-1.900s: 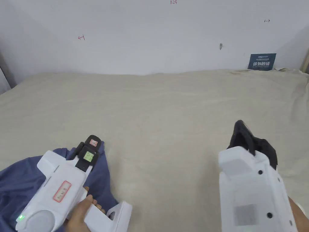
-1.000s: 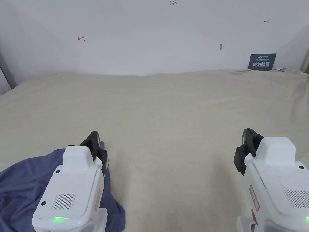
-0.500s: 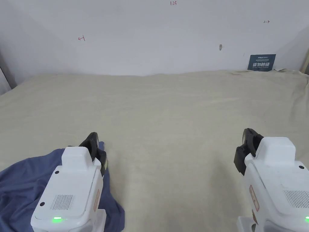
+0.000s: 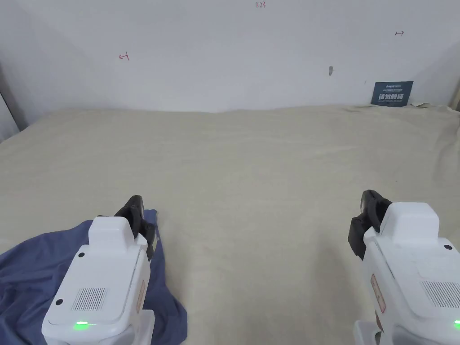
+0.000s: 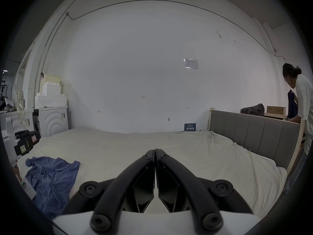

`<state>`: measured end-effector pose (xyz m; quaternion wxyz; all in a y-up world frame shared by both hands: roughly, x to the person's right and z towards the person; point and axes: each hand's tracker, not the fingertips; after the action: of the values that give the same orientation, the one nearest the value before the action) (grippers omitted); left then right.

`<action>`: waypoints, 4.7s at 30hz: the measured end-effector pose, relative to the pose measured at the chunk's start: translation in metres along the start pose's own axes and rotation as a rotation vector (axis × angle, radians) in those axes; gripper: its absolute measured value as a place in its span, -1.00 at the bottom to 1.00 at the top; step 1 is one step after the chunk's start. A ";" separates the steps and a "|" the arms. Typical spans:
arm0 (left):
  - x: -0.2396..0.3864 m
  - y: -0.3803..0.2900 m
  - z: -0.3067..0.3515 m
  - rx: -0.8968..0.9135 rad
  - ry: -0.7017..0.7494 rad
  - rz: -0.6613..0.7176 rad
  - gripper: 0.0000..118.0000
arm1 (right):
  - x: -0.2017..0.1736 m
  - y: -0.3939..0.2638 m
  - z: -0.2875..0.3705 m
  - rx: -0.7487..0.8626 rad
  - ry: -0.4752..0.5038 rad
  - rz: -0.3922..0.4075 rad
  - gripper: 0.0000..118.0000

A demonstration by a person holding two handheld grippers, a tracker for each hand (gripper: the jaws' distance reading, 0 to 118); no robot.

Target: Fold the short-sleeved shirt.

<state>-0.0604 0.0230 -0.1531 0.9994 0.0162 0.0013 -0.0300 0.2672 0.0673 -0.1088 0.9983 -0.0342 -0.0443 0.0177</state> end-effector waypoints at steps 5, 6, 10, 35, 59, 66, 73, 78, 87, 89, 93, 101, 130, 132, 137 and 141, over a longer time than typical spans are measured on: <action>-0.015 0.001 0.006 0.003 0.037 -0.008 -1.00 | -0.015 0.003 -0.004 0.005 0.033 0.007 -1.00; -0.020 0.001 0.008 0.003 0.045 -0.010 -1.00 | -0.020 0.004 -0.005 0.007 0.044 0.009 -1.00; -0.042 0.001 0.017 0.002 0.096 -0.023 -1.00 | -0.042 0.007 -0.010 0.012 0.098 0.015 -1.00; -0.196 -0.006 0.124 -0.073 0.481 -0.073 -1.00 | -0.201 -0.007 -0.016 -0.017 0.474 0.053 -1.00; -0.224 -0.025 -0.016 -0.529 0.167 0.267 -1.00 | -0.189 -0.026 -0.059 -0.072 0.428 0.070 -1.00; -0.216 -0.066 -0.092 -0.898 0.089 0.352 -0.93 | -0.175 -0.032 -0.071 -0.106 0.383 0.073 -1.00; -0.212 -0.119 -0.132 -1.102 0.065 0.316 0.61 | -0.159 -0.038 -0.077 -0.137 0.345 0.075 -1.00; -0.202 -0.133 -0.136 -1.148 0.157 0.309 0.98 | -0.154 -0.039 -0.076 -0.158 0.331 0.072 -1.00; -0.170 -0.128 -0.131 -1.175 0.177 0.200 0.25 | -0.141 -0.043 -0.070 -0.181 0.315 0.079 -1.00; -0.175 -0.129 -0.133 -1.145 0.143 0.215 -0.65 | -0.138 -0.042 -0.069 -0.181 0.308 0.071 -1.00; -0.171 -0.125 -0.128 -1.135 0.135 0.237 -1.00 | -0.129 -0.039 -0.067 -0.173 0.300 0.059 -1.00; -0.167 -0.056 -0.126 -0.990 0.051 0.232 -1.00 | -0.101 -0.025 -0.056 -0.136 0.275 0.038 -1.00; 0.212 0.087 -0.172 -0.757 -0.723 -0.135 -1.00 | 0.083 0.003 -0.007 -0.047 -0.122 0.032 -1.00; 0.230 0.060 -0.170 -0.804 -0.733 -0.144 -1.00 | 0.086 0.001 -0.002 -0.058 -0.135 0.032 -1.00; 0.263 -0.014 -0.160 -0.948 -0.747 -0.180 -1.00 | 0.100 -0.012 0.003 -0.087 -0.160 0.028 -1.00; 0.273 -0.064 -0.150 -1.052 -0.731 -0.247 -1.00 | 0.103 -0.020 0.007 -0.105 -0.171 0.027 -1.00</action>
<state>0.2085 -0.0525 -0.3063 0.7992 -0.4866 -0.3223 -0.1437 0.3695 0.0520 -0.0914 0.9873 -0.0856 -0.1297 0.0316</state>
